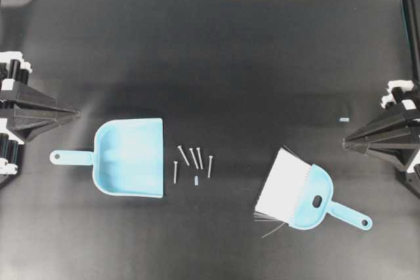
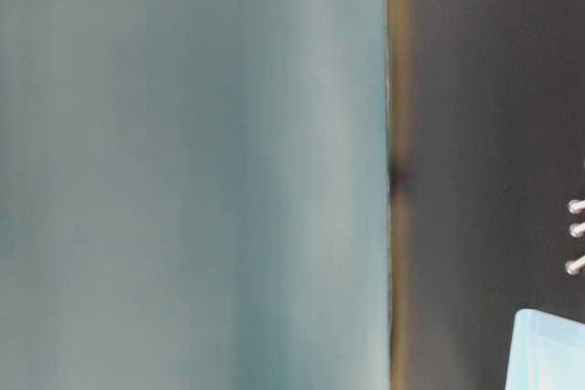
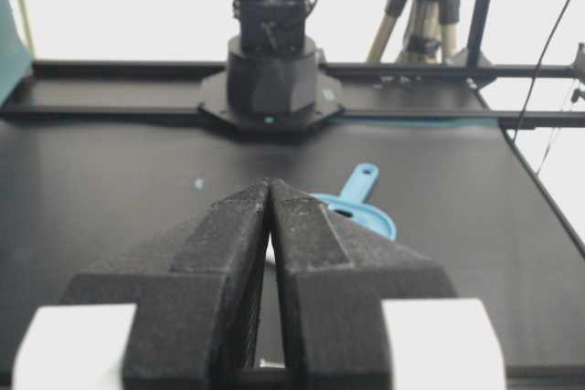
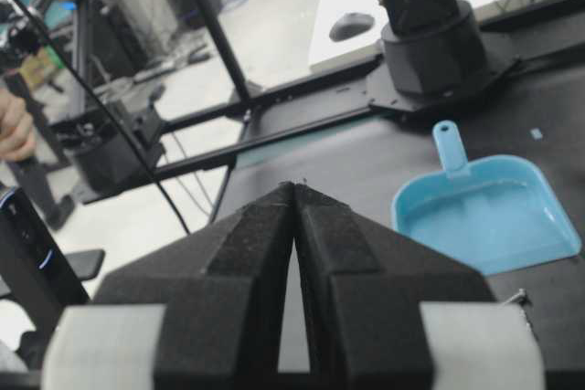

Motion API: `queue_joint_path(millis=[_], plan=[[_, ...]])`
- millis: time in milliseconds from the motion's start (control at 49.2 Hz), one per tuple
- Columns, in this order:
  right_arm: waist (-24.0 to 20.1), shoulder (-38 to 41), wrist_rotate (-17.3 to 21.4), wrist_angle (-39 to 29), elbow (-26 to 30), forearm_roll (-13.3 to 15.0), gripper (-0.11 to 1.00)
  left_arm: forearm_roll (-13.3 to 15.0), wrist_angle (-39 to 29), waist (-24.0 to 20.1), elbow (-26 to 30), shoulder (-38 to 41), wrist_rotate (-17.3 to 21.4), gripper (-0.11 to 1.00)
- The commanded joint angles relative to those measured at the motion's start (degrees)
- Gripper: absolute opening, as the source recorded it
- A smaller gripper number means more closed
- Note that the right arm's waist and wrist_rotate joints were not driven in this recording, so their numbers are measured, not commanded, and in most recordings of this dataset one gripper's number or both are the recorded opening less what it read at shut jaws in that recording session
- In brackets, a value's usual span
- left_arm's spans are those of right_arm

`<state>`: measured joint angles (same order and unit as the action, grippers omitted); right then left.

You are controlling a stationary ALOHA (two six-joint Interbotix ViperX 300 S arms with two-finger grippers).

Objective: Hold the dustpan with the left arm, while a human hand uses a hand brush to gather screws into the dustpan.
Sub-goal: 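Move the left gripper toward the light-blue dustpan handle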

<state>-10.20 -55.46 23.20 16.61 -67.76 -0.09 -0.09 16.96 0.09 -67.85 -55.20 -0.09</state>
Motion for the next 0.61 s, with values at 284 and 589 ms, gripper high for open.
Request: queue_joint_path(millis=[284,589], plan=[[0.0,-8.3,0.0,-18.5,-0.3,-0.1,0.00,-2.3,-37.6,2.1,5.8,5.4,-6.2,0.00],[0.0,-16.1,-0.1,-26.1,-4.4,-0.1,0.00,-2.3,-49.0,2.1,4.6,10.1,-8.0,0.00]])
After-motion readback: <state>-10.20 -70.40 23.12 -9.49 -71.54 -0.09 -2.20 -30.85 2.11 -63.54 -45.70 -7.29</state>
